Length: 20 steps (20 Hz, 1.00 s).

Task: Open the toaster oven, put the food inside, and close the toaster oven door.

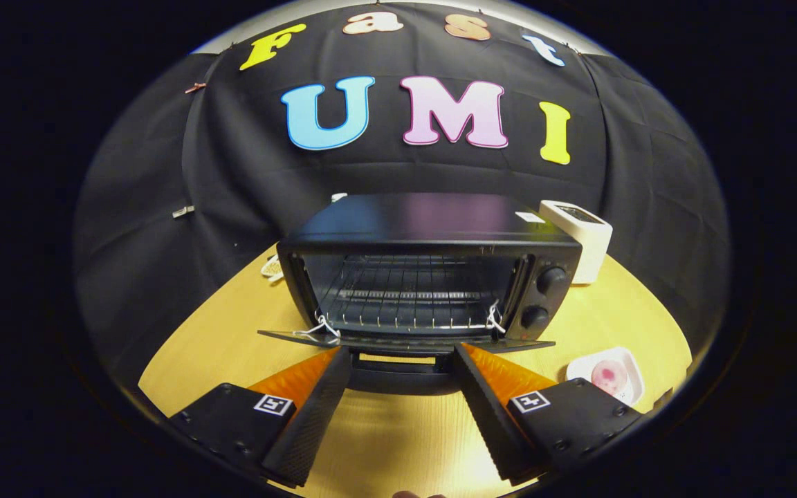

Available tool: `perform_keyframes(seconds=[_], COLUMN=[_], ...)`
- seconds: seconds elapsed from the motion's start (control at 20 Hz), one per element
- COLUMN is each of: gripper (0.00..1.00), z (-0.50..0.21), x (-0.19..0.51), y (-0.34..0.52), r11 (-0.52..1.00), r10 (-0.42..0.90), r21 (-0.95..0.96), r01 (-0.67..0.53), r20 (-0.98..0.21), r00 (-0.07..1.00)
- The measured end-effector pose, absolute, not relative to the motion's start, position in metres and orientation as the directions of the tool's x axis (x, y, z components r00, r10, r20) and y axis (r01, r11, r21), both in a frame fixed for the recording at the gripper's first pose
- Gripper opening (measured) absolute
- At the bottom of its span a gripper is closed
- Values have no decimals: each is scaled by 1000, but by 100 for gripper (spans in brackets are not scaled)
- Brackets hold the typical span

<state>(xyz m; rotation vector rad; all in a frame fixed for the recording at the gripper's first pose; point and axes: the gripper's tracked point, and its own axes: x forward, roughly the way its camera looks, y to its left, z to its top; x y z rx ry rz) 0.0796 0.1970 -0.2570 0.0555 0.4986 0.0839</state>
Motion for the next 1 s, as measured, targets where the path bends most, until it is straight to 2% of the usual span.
perform_keyframes(seconds=[0.3,0.45,0.7,1.0], gripper=[98,98,98,98], z=[-317,-330,-305,-270], x=[39,13,-29,-26], y=[186,171,116,6], r11=[994,994,989,996], r10=[106,113,140,60], r21=[79,75,70,88], r01=[-71,-84,-127,3], r20=[-643,-677,-692,-706], r00=[759,728,708,706])
